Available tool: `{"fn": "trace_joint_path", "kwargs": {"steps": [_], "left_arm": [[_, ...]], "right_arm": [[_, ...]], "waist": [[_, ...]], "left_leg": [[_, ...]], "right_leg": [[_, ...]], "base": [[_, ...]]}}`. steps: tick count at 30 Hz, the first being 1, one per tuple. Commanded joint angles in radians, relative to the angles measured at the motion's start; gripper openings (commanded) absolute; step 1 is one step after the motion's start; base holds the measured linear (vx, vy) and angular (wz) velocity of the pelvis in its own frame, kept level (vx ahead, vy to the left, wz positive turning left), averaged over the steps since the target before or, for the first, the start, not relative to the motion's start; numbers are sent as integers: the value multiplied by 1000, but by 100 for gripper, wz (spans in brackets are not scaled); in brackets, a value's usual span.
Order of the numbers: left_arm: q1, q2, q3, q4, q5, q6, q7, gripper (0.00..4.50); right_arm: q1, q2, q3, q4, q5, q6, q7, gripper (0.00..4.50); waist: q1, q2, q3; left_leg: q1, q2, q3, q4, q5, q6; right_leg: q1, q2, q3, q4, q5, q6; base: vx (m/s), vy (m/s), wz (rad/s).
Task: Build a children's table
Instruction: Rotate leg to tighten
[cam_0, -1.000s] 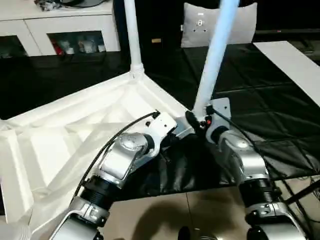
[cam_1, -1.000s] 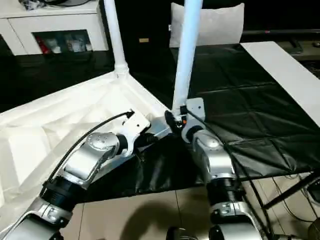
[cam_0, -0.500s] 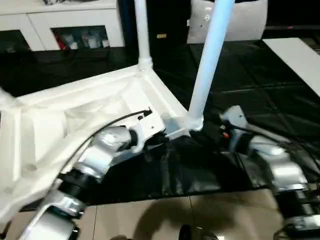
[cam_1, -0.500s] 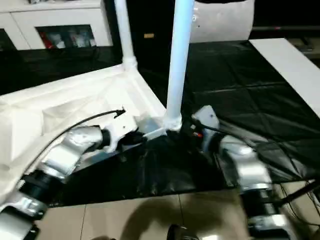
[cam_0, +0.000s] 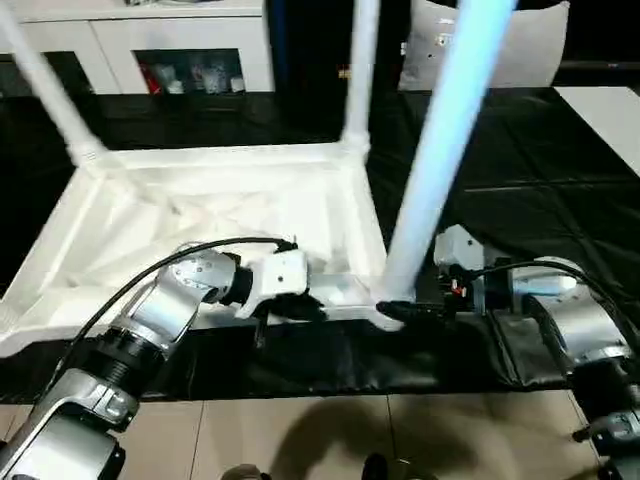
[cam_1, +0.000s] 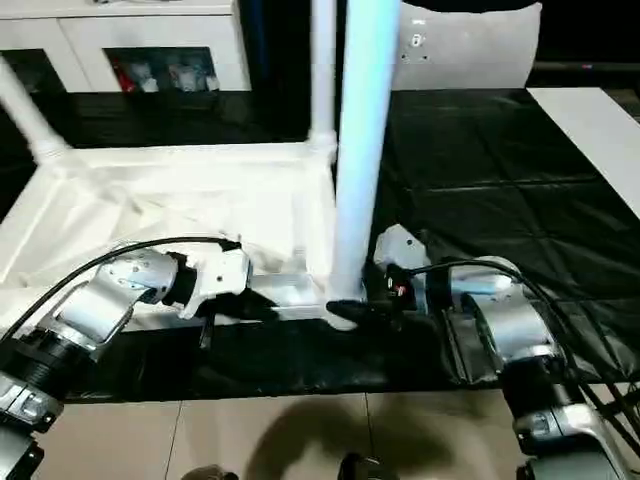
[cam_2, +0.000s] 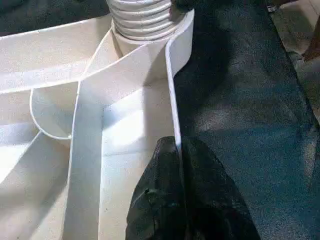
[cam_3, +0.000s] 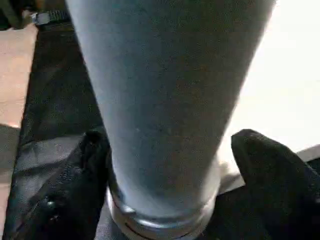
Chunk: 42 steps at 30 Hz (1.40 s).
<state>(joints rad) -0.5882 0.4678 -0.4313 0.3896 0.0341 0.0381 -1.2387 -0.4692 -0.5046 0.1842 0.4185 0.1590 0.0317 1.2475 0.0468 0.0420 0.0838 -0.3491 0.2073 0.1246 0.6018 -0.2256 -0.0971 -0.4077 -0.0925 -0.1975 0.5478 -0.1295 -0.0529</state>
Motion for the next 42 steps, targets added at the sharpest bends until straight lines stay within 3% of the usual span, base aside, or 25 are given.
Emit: {"fn": "trace_joint_path", "kwargs": {"steps": [1, 7, 12, 17, 20, 21, 22, 24, 25, 27, 28, 29, 30, 31, 32, 33, 34, 35, 36, 37, 38, 39, 40, 41, 42], "left_arm": [[-3, 11, -47, 25, 26, -26, -40, 0], [-10, 9, -40, 48, 30, -50, -60, 0], [-9, 9, -40, 53, 25, -54, -64, 0], [25, -8, 4, 19, -18, 20, -29, 0], [37, -17, 17, -3, -27, 55, -1, 0], [59, -39, 33, -46, -26, 130, 60, 0], [70, -61, 50, -68, -29, 172, 109, 0], [72, -96, 74, -83, -22, 228, 188, 0], [72, -117, 89, -87, -17, 258, 237, 0], [73, -162, 120, -99, -10, 323, 329, 0], [73, -188, 137, -106, -6, 359, 378, 0], [73, -209, 149, -117, -4, 391, 413, 0], [74, -228, 161, -128, -2, 422, 447, 0], [71, -254, 169, -135, 5, 442, 486, 0], [70, -266, 169, -142, 10, 453, 502, 0], [68, -293, 167, -158, 21, 468, 536, 0], [66, -318, 167, -171, 26, 480, 560, 0], [65, -332, 167, -179, 29, 488, 573, 0], [64, -353, 160, -191, 29, 494, 581, 0], [62, -363, 156, -195, 30, 499, 586, 0], [62, -363, 156, -195, 30, 499, 586, 0], [57, -365, 148, -193, 37, 498, 590, 0], [54, -362, 143, -191, 41, 497, 591, 0], [54, -358, 139, -191, 45, 499, 595, 0], [52, -350, 137, -186, 47, 498, 594, 0]], "right_arm": [[-22, -5, 15, 16, 3, -13, 25, 373], [-44, 3, 20, 54, 4, -27, 60, 329], [-43, 5, 20, 60, 12, -17, 80, 296], [17, 54, 16, -10, 53, 104, 15, 270], [28, 88, 5, -22, 51, 152, -58, 270], [41, 146, 0, -31, 23, 192, -180, 270], [44, 181, -2, -32, 1, 208, -257, 269], [39, 234, -18, -28, -2, 249, -351, 269], [35, 263, -28, -28, -2, 267, -398, 269], [20, 317, -43, -22, -23, 306, -507, 269], [10, 342, -50, -16, -39, 322, -566, 269], [0, 367, -63, -10, -43, 342, -622, 269], [-10, 393, -78, -3, -46, 362, -676, 268], [-25, 416, -89, 9, -48, 372, -720, 268], [-31, 428, -92, 15, -53, 374, -741, 268], [-45, 451, -96, 31, -65, 369, -783, 268], [-54, 465, -98, 45, -81, 355, -817, 268], [-58, 471, -99, 53, -91, 346, -837, 303], [-61, 478, -110, 63, -81, 336, -838, 338], [-61, 483, -121, 67, -73, 331, -842, 338], [-61, 483, -121, 67, -73, 331, -842, 338], [-59, 483, -132, 61, -70, 322, -848, 341], [-56, 481, -135, 56, -70, 318, -848, 360], [-52, 479, -139, 47, -74, 315, -851, 376], [-48, 473, -140, 40, -76, 306, -844, 384]], "waist": [[-2, -18, -70], [-3, -20, -67], [-3, -20, -68], [-1, -21, -71], [-5, -21, -68], [-12, -20, -65], [-21, -21, -58], [-40, -20, -48], [-48, -18, -45], [-70, -5, -44], [-87, -3, -43], [-92, 5, -42], [-93, 13, -38], [-86, 9, -33], [-92, -10, -27], [-91, -43, -23], [-94, -44, -16], [-120, -48, -35], [-116, -6, -41], [-96, 23, -56], [-96, 15, -47], [-97, -21, -35], [-90, -26, -34], [-82, -28, -56], [-75, -18, -62]], "left_leg": [[-12, 25, 14, -63, -34, 162], [-12, 22, 16, -64, -65, 145], [-12, 24, 15, -64, -56, 147], [-12, 26, 17, -64, -48, 149], [-11, 27, 16, -67, -58, 129], [-11, 26, 15, -70, -88, 102], [-11, 21, 16, -72, -125, 83], [6, 4, 18, -65, -221, 45], [12, 3, 17, -63, -244, 40], [19, 12, 4, -63, -320, 28], [18, 31, -8, -73, -395, 34], [11, 47, -16, -84, -435, 36], [-14, 101, -44, -130, -546, 35], [-5, 124, -54, -161, -635, 19], [6, 94, -41, -148, -650, 10], [80, -30, 14, -42, -496, 3], [118, -66, 35, 22, -397, 16], [26, -57, 26, 14, -303, 47], [-11, 9, -14, -35, -305, 60], [-39, 101, -67, -90, -373, 76], [-11, 108, -63, -105, -414, 75], [19, 10, -14, -69, -410, 37], [38, -33, 8, -39, -349, 29], [-29, -25, -3, -51, -157, 72], [-26, -14, -8, -55, -106, 81]], "right_leg": [[75, -63, 75, -47, -290, -124], [76, -63, 72, -57, -362, -100], [76, -62, 72, -55, -346, -100], [76, -63, 73, -54, -338, -106], [76, -63, 72, -56, -360, -101], [76, -65, 71, -62, -402, -85], [74, -64, 65, -74, -462, -64], [66, -59, 40, -108, -630, 15], [63, -58, 31, -120, -659, 33], [73, -58, 2, -137, -678, 73], [85, -53, -11, -140, -645, 90], [97, -55, -8, -124, -614, 87], [127, -59, 32, -30, -476, 54], [115, -66, 94, 38, -322, -4], [96, -65, 102, 10, -377, -7], [6, -58, 42, -143, -818, 79], [-34, -68, 4, -194, -963, 114], [57, -71, -38, -175, -961, 208], [111, -88, -26, -142, -752, 188], [138, -92, 62, 6, -430, 105], [102, -89, 84, 1, -338, 48], [53, -77, 68, -90, -521, 17], [31, -73, 55, -114, -666, 34], [94, -87, 71, -84, -646, 31], [86, -84, 76, -75, -561, 13]], "base": [[0, 0, 0], [0, 0, 0], [0, 0, 0], [0, 0, 0], [0, 0, 0], [0, 0, 0], [0, 0, 0], [0, 0, 0], [0, 0, 0], [0, 0, 0], [0, 0, 0], [0, 0, 0], [0, 0, 0], [0, 0, 0], [0, 0, 0], [0, 0, 0], [0, 0, 0], [73, 22, -25], [99, 51, -31], [99, 51, -31], [54, 17, 4], [72, 18, 22], [72, 18, 22], [85, 29, -3], [70, -6, -5]]}}
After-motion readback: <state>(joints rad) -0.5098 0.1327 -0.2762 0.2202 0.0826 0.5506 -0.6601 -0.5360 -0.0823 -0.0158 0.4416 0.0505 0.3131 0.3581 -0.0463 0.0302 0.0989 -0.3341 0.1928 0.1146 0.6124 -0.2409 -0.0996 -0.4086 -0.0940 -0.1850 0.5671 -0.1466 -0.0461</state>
